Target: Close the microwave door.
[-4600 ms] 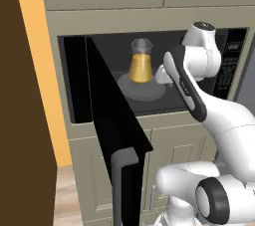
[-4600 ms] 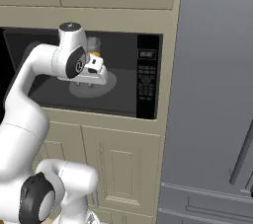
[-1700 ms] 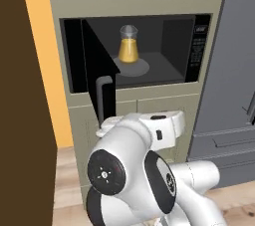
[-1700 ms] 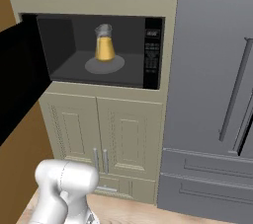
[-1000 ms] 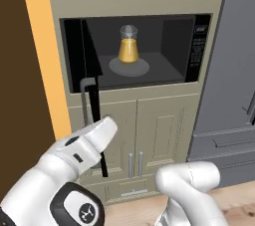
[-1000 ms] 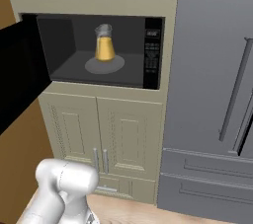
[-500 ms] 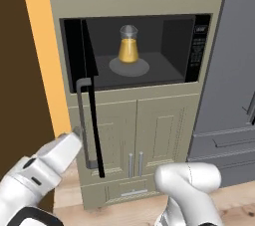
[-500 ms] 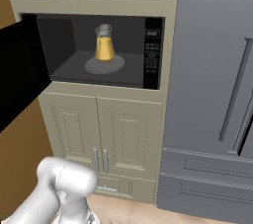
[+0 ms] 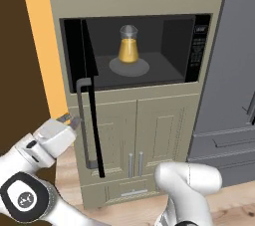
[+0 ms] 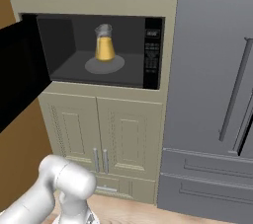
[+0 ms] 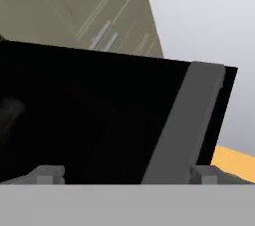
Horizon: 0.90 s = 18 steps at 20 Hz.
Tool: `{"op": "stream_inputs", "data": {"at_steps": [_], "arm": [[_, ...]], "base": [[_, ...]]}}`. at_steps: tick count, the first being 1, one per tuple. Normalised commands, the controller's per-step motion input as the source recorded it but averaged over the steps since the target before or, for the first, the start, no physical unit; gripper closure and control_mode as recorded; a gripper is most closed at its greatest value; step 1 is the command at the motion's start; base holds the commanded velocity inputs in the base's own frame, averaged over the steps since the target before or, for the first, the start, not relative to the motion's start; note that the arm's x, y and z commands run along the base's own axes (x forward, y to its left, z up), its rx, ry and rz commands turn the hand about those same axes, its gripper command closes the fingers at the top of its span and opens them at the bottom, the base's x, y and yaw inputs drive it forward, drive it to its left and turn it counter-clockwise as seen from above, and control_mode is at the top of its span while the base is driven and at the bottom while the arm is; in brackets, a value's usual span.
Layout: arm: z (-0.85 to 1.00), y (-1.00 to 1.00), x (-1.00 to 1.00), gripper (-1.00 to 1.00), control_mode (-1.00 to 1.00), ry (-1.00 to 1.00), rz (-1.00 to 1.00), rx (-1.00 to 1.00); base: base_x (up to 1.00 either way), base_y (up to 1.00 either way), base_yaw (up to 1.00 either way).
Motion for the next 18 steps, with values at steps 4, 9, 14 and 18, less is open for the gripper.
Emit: {"op": "stream_inputs", "data": {"at_steps": [4, 9, 14, 18], "arm": [[-0.01, -0.64, 0.14, -1.0, -1.0, -0.45, -0.12, 0.18], [0.05, -0.87, -0.29, -1.0, -1.0, -0.63, -0.14, 0.2], [0.01, -1.0, -0.04, -1.0, -1.0, -0.17, -0.27, 0.2], [-0.01, -1.0, -0.03, -1.0, -1.0, 0.08, -0.1, 0.23]], "base": [[0.0, 0.0, 0.0], [0.0, 0.0, 0.0], [0.0, 0.0, 0.0], [0.0, 0.0, 0.0]]}}
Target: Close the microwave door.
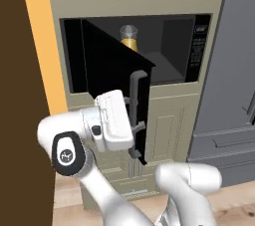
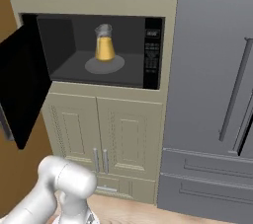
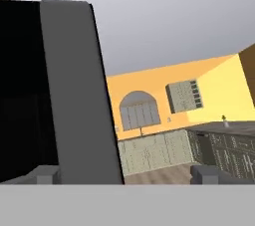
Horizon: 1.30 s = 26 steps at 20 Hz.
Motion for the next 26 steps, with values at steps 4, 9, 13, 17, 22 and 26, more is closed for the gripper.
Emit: {"op": "stream_inputs", "data": {"at_steps": [4, 9, 13, 17, 22, 26], "arm": [[-0.41, -1.0, 0.25, -1.0, -1.0, 0.04, 0.18, 0.1], [-0.34, -1.0, 0.56, -1.0, -1.0, -0.06, 0.32, 0.03], [-0.1, -0.95, 0.71, -1.0, -1.0, 0.0, 0.28, -0.01], [0.0, -0.81, 0.76, -1.0, -1.0, 0.14, 0.26, -0.01], [-0.03, -0.96, 0.71, -1.0, -1.0, 0.05, 0.36, 0.06], [0.0, -0.95, 0.44, -1.0, -1.0, 0.0, 0.45, 0.07]], "base": [[0.0, 0.0, 0.0], [0.0, 0.0, 0.0], [0.0, 0.0, 0.0], [0.0, 0.0, 0.0], [0.0, 0.0, 0.0], [0.0, 0.0, 0.0]]}}
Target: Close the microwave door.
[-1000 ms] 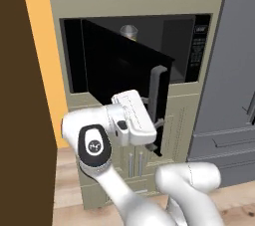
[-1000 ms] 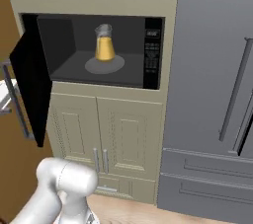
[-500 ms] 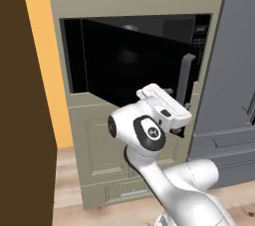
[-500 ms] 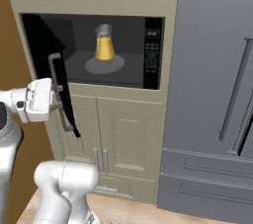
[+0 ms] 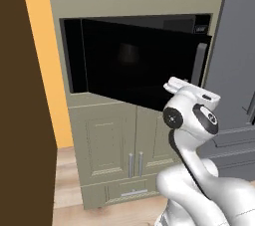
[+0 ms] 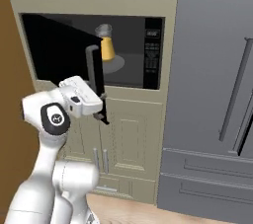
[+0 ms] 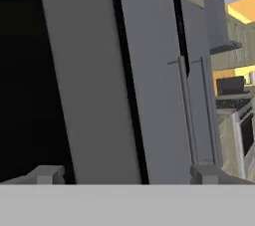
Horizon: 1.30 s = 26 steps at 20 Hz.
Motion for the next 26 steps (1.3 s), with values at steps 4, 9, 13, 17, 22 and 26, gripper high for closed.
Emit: {"op": "stream_inputs", "data": {"at_steps": [4, 9, 13, 17, 22, 26], "arm": [[0.0, -0.77, 0.24, -1.0, -1.0, 0.0, 0.44, 0.01], [0.09, -0.62, 0.58, -1.0, -1.0, 0.13, 0.35, 0.01], [0.04, -0.47, 0.92, -1.0, -1.0, 0.21, 0.28, 0.0], [0.1, -0.11, 0.73, -1.0, -1.0, 0.27, 0.14, 0.0], [0.01, -0.01, 0.79, -1.0, -1.0, 0.16, 0.06, -0.03], [0.0, -0.18, 0.76, -1.0, -1.0, 0.09, 0.09, 0.0]], "base": [[0.0, 0.0, 0.0], [0.0, 0.0, 0.0], [0.0, 0.0, 0.0], [0.0, 0.0, 0.0], [0.0, 0.0, 0.0], [0.0, 0.0, 0.0]]}}
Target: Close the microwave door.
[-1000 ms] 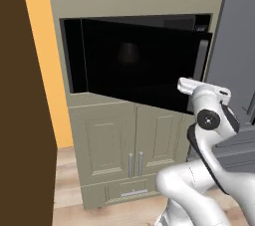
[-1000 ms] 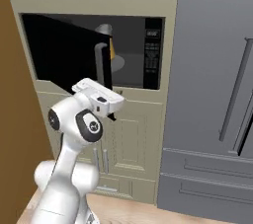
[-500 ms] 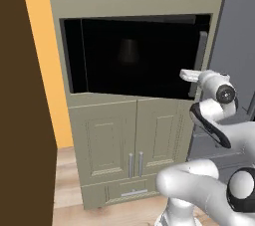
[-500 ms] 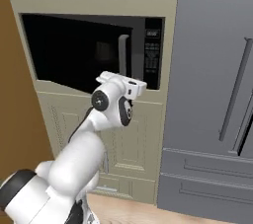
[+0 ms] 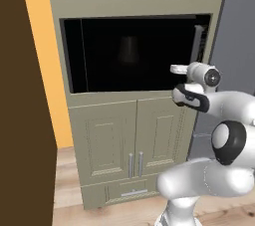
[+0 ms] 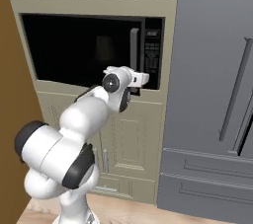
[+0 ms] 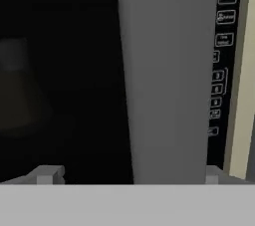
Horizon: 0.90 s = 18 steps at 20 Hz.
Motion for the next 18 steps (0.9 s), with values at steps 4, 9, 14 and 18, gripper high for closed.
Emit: {"op": "stream_inputs", "data": {"at_steps": [4, 9, 14, 18], "arm": [[0.03, -0.26, 0.72, -1.0, -1.0, 0.1, 0.09, 0.0], [0.0, -0.24, 0.63, -1.0, -1.0, 0.09, 0.04, -0.01], [0.0, -0.21, 0.51, -1.0, -1.0, 0.01, 0.03, 0.0], [0.0, -0.03, 0.56, -1.0, -1.0, 0.06, 0.0, -0.04]], "base": [[0.0, 0.0, 0.0], [0.0, 0.0, 0.0], [0.0, 0.0, 0.0], [0.0, 0.0, 0.0]]}}
